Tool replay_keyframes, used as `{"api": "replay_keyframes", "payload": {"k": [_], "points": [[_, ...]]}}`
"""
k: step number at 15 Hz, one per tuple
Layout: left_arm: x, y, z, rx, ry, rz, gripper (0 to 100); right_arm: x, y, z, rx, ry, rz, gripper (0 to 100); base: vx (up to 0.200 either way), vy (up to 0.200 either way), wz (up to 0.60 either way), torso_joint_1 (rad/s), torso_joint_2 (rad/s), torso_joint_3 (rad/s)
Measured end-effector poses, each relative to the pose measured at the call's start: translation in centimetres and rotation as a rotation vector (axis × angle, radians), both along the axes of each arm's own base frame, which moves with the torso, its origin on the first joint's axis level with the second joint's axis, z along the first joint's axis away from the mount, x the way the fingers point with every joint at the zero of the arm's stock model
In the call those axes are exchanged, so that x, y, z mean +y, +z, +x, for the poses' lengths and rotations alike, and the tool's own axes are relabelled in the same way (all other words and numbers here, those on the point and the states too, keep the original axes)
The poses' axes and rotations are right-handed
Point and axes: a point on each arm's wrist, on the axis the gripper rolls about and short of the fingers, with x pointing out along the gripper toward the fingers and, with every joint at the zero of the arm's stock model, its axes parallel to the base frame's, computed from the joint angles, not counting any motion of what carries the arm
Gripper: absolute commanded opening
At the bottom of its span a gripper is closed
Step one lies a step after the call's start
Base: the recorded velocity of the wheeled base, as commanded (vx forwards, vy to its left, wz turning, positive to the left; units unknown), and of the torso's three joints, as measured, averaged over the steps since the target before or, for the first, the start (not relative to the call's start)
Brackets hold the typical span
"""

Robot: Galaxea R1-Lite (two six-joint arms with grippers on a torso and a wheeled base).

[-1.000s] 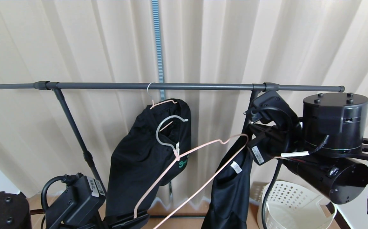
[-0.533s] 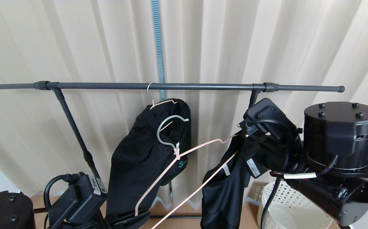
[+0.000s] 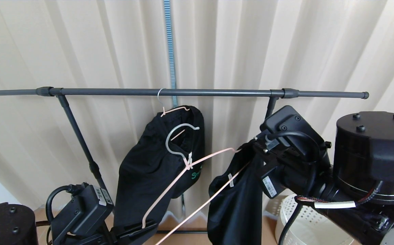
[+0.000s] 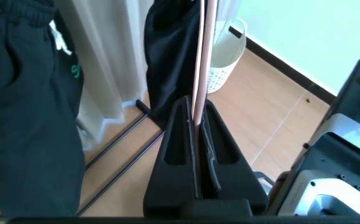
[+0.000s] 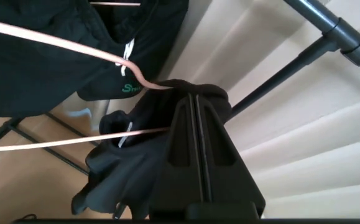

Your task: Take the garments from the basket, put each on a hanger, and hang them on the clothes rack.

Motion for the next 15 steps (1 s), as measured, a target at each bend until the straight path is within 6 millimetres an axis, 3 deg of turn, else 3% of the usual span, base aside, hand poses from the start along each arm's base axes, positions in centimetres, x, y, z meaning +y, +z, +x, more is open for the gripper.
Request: {"api": "replay_keyframes", "payload": {"k": [8, 15], "points": [[0.9, 0.0, 0.6, -0.022, 0.054, 0.016, 0, -1.3, 1.0, 1.5, -0.019, -0.068, 0.039, 0, 0.000, 0.000, 0.00, 0.000, 0.00, 0.000], [1.0, 0.5, 0.9, -0.050, 0.076, -0.009, 0, 0.5, -0.3, 0.6, 0.021, -0.011, 0.036, 0, 0.000, 0.000, 0.00, 0.000, 0.00, 0.000]]}}
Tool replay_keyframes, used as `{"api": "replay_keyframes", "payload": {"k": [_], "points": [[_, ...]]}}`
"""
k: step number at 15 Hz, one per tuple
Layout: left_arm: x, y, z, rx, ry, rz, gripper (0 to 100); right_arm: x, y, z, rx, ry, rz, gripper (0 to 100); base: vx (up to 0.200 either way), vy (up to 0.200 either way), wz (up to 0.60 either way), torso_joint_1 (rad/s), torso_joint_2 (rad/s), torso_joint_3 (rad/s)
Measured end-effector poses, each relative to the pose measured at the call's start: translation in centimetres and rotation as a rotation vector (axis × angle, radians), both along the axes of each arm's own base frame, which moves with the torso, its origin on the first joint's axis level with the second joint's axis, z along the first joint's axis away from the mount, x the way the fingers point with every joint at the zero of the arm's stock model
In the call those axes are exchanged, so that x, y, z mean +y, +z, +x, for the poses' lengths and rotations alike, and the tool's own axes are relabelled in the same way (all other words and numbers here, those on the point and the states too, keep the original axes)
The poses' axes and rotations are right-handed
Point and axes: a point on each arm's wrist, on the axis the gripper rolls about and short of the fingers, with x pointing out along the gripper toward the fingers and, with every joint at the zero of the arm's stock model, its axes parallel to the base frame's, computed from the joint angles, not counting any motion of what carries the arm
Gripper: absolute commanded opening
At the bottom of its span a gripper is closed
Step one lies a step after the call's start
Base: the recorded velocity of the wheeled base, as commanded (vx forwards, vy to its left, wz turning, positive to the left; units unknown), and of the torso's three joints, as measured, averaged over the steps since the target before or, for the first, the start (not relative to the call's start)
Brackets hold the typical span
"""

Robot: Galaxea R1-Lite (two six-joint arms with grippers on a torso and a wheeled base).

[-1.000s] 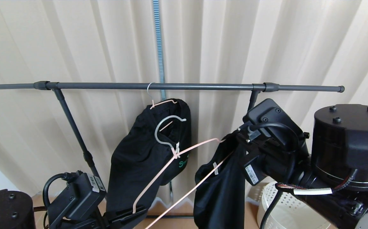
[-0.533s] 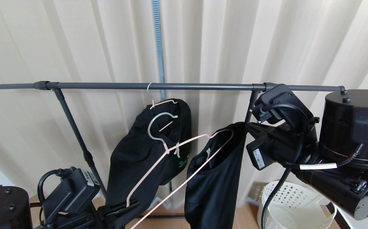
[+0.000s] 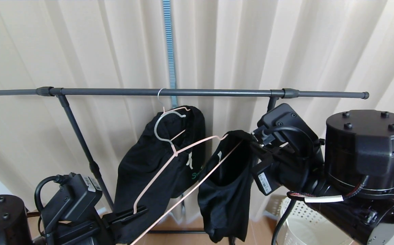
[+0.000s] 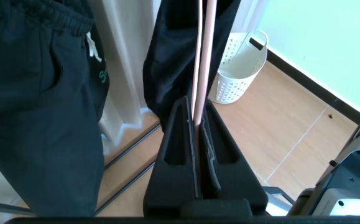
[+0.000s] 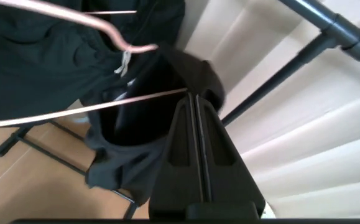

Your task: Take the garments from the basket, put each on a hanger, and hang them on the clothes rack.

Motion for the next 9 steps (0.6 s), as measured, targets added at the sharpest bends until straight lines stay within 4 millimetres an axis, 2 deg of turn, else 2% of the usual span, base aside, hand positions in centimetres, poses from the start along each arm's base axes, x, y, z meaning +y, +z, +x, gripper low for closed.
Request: {"api": "replay_keyframes", "payload": {"k": [5, 9], "points": [[0.0, -0.1, -0.1, 0.003, -0.002, -0.002, 0, 1.2, -0.4, -1.1, 0.020, 0.050, 0.029, 0, 0.000, 0.000, 0.00, 0.000, 0.00, 0.000], [0.0, -0.4, -0.3, 0.012, -0.014, 0.006, 0, 2.2, 0.2, -0.9, 0.027, 0.043, 0.114, 0, 0.000, 0.000, 0.00, 0.000, 0.00, 0.000]]}}
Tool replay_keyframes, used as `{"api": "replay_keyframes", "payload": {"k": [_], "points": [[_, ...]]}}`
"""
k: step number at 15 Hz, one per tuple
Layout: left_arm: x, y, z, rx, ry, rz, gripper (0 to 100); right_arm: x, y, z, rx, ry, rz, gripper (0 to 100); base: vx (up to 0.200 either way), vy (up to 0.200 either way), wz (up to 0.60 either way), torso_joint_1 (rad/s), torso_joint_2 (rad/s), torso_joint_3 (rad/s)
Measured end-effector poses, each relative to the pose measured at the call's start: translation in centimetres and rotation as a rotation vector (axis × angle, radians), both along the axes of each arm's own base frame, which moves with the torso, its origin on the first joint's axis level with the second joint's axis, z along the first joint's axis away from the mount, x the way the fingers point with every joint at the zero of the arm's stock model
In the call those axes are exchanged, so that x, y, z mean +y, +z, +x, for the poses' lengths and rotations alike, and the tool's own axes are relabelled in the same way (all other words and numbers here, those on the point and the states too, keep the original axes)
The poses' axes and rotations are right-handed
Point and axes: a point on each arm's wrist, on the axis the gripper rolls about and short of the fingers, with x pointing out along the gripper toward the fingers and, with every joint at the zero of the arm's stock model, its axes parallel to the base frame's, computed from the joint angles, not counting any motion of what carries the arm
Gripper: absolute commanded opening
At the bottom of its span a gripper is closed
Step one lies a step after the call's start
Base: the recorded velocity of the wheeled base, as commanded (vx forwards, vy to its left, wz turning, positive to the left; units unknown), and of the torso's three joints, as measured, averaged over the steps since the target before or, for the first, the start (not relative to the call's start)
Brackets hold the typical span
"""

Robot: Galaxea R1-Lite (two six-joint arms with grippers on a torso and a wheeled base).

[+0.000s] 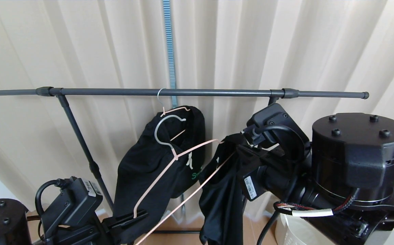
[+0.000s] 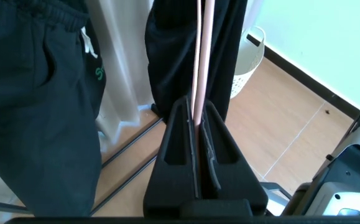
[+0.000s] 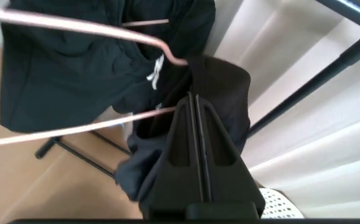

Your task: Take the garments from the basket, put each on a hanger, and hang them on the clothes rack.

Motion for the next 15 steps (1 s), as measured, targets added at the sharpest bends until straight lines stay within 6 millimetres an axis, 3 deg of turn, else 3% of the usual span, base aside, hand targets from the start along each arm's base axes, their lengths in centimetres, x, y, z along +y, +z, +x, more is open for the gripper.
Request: {"api": "replay_keyframes", "payload": {"k": [10, 15], "points": [[-0.2, 0.0, -1.5, -0.009, -0.077, -0.014, 0, 0.3, 0.7, 1.3, 0.009, -0.023, 0.079, 0, 0.000, 0.000, 0.00, 0.000, 0.00, 0.000], [-0.2, 0.1, -1.6, -0.012, -0.077, -0.020, 0, 0.6, 0.7, 0.7, 0.041, 0.043, 0.126, 0, 0.000, 0.000, 0.00, 0.000, 0.00, 0.000]]}}
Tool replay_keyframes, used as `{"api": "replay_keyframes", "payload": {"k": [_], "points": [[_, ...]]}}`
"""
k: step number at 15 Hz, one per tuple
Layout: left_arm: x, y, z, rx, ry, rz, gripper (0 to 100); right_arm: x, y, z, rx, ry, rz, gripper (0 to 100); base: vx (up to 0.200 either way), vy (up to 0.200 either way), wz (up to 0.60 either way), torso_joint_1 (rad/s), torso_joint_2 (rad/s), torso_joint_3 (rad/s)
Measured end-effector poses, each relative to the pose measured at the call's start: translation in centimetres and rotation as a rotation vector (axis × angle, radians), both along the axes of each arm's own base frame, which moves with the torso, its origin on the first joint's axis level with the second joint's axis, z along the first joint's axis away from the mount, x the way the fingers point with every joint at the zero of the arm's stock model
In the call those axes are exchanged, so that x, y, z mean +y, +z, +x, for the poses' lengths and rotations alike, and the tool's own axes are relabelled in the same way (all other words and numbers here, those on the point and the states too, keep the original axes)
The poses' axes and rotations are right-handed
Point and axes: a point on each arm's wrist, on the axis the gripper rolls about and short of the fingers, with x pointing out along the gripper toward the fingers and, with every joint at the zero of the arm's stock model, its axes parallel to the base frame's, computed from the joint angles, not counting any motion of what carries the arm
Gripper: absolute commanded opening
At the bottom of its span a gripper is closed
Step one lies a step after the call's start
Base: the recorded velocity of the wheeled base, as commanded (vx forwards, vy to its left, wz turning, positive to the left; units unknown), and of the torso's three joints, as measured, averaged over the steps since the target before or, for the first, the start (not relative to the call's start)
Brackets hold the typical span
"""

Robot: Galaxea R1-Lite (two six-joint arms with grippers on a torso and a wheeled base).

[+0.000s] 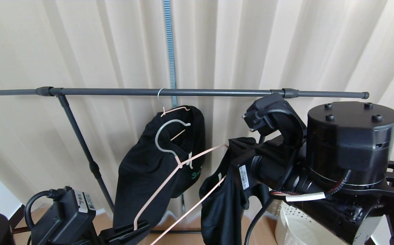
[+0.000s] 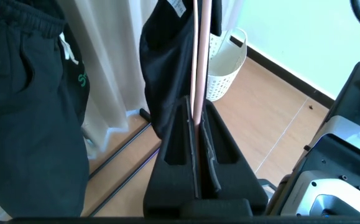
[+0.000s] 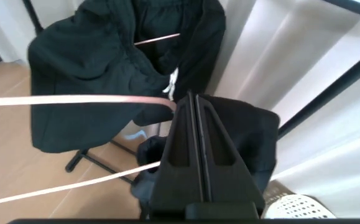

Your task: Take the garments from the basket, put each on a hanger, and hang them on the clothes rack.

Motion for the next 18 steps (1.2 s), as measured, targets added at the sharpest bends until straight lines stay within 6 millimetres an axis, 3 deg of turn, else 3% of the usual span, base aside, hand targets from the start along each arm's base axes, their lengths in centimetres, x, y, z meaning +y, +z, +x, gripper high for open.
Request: {"api": "replay_keyframes", "payload": {"k": [18], "points": [[-0.1, -0.2, -0.2, 0.008, -0.009, 0.007, 0, 2.8, 0.7, -5.6, 0.105, 0.289, 0.166, 0, 0.000, 0.000, 0.00, 0.000, 0.00, 0.000]]}}
